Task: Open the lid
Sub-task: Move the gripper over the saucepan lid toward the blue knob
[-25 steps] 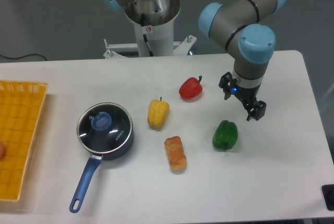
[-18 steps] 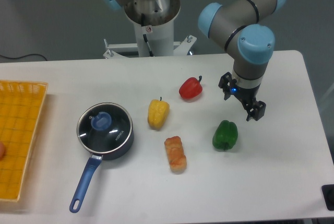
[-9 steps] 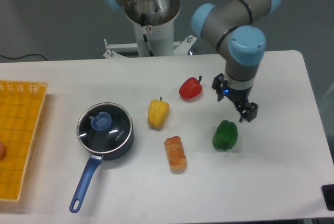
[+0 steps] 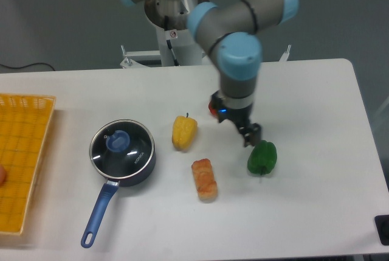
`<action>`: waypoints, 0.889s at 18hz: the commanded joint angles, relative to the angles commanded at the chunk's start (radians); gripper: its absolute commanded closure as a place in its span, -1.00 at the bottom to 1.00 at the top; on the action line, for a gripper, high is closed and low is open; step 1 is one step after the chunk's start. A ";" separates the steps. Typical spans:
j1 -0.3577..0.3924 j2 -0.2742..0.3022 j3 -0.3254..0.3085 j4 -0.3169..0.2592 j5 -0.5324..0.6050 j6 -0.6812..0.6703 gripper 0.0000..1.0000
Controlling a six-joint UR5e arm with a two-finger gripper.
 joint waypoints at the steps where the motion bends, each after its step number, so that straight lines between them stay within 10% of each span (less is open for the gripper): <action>1: -0.018 0.005 0.000 0.000 -0.008 0.000 -1.00; 16: -0.293 0.017 -0.032 -0.006 -0.025 -0.136 -1.00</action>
